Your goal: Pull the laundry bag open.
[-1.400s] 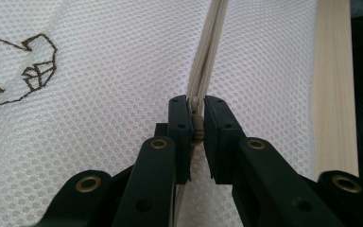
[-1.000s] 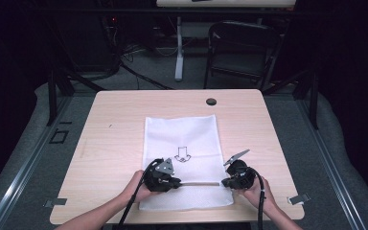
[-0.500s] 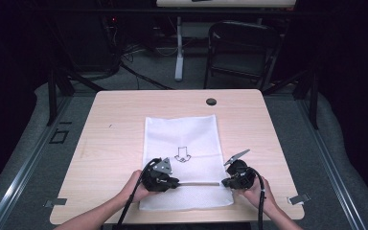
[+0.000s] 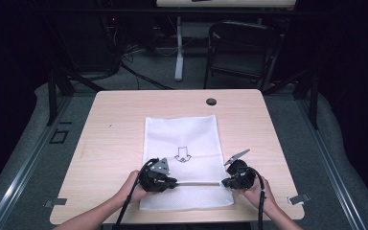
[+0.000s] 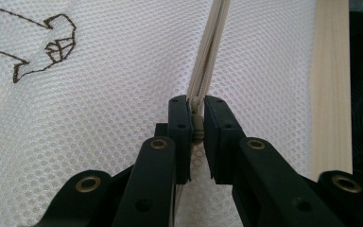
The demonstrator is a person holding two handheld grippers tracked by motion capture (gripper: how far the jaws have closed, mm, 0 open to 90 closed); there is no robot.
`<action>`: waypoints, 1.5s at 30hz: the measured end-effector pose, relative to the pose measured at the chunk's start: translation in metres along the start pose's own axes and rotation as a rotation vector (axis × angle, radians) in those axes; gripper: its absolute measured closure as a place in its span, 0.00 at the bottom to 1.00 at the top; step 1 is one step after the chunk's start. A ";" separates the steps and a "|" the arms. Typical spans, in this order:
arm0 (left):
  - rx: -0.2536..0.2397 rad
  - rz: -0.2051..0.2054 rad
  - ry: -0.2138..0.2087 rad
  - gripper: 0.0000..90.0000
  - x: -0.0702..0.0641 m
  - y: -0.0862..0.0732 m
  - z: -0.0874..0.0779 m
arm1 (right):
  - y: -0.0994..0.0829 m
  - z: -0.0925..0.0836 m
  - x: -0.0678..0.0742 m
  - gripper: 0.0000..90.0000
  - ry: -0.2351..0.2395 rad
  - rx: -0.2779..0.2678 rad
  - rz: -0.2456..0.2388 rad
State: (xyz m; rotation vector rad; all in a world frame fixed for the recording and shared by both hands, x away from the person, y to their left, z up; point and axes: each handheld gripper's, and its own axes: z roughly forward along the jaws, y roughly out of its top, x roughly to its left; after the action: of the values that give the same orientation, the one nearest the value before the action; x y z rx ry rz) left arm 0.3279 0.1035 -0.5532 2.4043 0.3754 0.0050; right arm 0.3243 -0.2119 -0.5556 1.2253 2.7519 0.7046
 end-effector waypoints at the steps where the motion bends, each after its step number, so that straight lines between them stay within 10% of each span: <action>1: 0.003 0.001 0.004 0.91 0.000 0.000 0.000 | 0.000 0.000 0.000 1.00 -0.001 0.000 0.000; 45: 0.034 -0.024 0.015 0.91 0.008 -0.020 -0.019 | -0.001 -0.001 -0.001 1.00 0.011 -0.005 0.017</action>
State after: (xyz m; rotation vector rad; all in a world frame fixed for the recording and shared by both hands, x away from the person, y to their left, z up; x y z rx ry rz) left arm 0.3278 0.1326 -0.5524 2.4339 0.4142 0.0060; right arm 0.3237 -0.2134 -0.5558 1.2494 2.7501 0.7211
